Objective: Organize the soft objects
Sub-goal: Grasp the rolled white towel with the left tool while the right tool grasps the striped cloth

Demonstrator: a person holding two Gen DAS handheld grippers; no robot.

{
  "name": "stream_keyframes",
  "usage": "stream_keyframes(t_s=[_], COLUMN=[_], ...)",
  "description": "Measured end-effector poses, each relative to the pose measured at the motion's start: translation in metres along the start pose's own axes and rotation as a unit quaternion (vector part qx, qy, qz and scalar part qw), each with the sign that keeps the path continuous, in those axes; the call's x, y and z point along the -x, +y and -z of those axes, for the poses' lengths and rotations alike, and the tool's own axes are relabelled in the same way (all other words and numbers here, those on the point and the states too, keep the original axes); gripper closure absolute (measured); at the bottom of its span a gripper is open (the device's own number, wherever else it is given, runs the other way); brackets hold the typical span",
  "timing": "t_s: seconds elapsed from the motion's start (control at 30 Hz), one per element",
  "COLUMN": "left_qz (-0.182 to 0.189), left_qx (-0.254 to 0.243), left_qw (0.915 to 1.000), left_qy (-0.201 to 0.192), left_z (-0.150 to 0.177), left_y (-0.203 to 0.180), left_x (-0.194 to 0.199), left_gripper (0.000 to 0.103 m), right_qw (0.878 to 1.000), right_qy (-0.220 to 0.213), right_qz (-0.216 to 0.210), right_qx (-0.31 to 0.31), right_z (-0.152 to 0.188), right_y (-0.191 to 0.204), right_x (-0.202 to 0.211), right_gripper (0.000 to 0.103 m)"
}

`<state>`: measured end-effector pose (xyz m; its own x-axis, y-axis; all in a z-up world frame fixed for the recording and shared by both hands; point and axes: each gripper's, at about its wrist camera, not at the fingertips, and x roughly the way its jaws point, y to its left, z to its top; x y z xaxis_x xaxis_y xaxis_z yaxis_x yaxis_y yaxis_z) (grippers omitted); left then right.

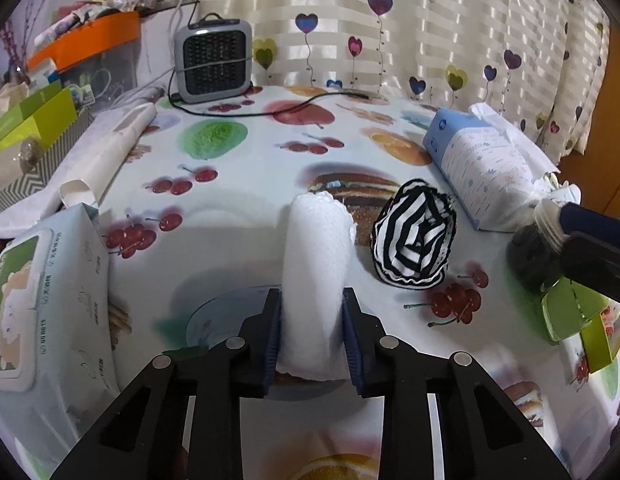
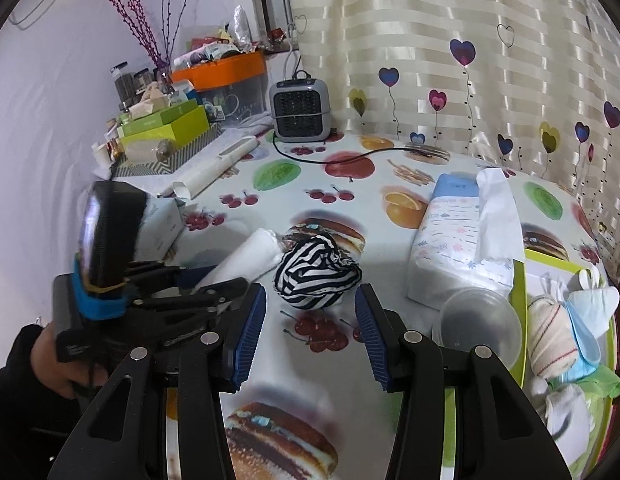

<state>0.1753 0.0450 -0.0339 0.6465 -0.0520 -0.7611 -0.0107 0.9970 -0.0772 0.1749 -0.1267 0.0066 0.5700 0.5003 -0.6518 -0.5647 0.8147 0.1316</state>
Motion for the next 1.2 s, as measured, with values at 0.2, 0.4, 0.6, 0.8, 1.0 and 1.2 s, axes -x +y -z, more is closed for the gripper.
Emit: stream_keyframes(t_s=[0.2,0.4,0.6,0.8,1.0,1.2], left_qz=[-0.001,-0.004,-0.003,-0.003,-0.002,0.000], left_qx=[-0.001,0.007,0.017,0.021,0.025,0.022], left_qw=[1.0000,0.9999,0.9998,0.9997,0.9997,0.9997], left_qy=[-0.009,-0.008,-0.010,-0.008,-0.007,-0.004], left_z=[0.000,-0.001,-0.001,-0.001,0.001,0.002], left_y=[0.000,0.004,0.009,0.012,0.013,0.011], left_x=[0.003,0.004,0.004,0.002,0.000,-0.002], left_gripper=[0.076,0.076,0.076,0.076,0.076,0.076], right_qw=[1.000,0.999,0.998,0.997,0.992,0.991], right_qy=[0.013,0.034,0.058,0.081,0.124,0.129], right_qz=[0.011,0.008,0.006,0.009,0.016,0.037], right_qx=[-0.001,0.009,0.009,0.002,-0.002,-0.005], right_z=[-0.006,-0.014,-0.019,-0.022,-0.016,-0.016], right_y=[-0.006,-0.001,0.002,0.000,0.000,0.004], right_x=[-0.016,-0.038,-0.065,-0.086,-0.111,-0.114], right_gripper=[0.055,0.055,0.055,0.055,0.055,0.055])
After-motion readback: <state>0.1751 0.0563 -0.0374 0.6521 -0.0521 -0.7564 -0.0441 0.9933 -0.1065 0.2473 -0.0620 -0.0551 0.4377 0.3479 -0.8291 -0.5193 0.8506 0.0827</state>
